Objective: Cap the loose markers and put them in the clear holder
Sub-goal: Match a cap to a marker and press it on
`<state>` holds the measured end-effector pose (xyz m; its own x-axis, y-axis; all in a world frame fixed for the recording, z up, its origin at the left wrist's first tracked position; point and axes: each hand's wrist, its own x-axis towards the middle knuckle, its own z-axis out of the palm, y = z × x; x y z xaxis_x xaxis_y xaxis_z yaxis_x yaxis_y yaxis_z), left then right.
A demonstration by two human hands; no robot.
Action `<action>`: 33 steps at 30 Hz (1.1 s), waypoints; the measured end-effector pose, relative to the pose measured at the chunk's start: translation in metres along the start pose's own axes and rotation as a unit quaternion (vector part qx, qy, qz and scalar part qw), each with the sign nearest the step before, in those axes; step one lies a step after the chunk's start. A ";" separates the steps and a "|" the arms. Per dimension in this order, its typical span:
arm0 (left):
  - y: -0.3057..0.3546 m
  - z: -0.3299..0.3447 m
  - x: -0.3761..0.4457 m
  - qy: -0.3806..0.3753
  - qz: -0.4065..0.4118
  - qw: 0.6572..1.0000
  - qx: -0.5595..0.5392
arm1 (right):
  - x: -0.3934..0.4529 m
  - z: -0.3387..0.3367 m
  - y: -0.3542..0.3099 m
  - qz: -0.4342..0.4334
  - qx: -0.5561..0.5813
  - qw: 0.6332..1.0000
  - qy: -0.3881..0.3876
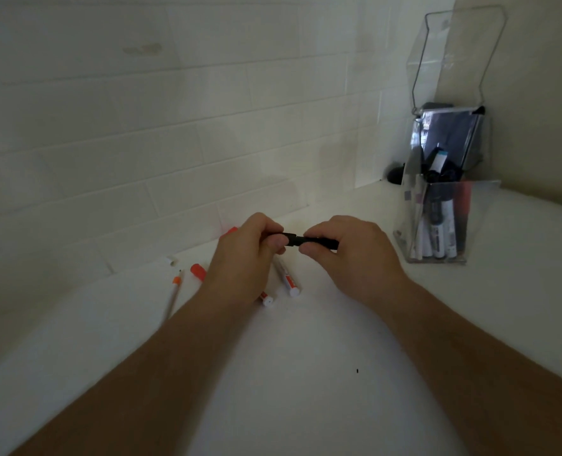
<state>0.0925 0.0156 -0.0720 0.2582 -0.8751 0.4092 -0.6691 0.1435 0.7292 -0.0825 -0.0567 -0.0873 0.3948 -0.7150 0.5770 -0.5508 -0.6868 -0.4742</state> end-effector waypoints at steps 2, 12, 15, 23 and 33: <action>0.003 -0.001 -0.002 0.008 0.003 1.000 -0.009 | 0.000 -0.003 -0.001 0.014 0.021 1.000 -0.007; 0.011 -0.003 -0.005 -0.008 0.016 1.000 -0.014 | -0.006 -0.005 -0.004 0.073 0.086 0.993 -0.032; 0.012 0.001 -0.005 -0.004 -0.003 1.000 -0.026 | -0.004 -0.010 -0.007 0.072 0.049 0.996 -0.022; 0.014 0.003 -0.006 0.019 0.043 0.998 0.031 | -0.001 -0.026 -0.012 0.029 -0.083 0.994 -0.070; 0.032 0.006 -0.018 0.008 0.232 0.972 0.044 | 0.011 -0.096 -0.049 0.005 -0.063 0.998 -0.019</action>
<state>0.0625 0.0329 -0.0597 -0.0755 -0.7175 0.6924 -0.7732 0.4806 0.4138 -0.1220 -0.0184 0.0056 0.4154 -0.7279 0.5456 -0.6420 -0.6595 -0.3911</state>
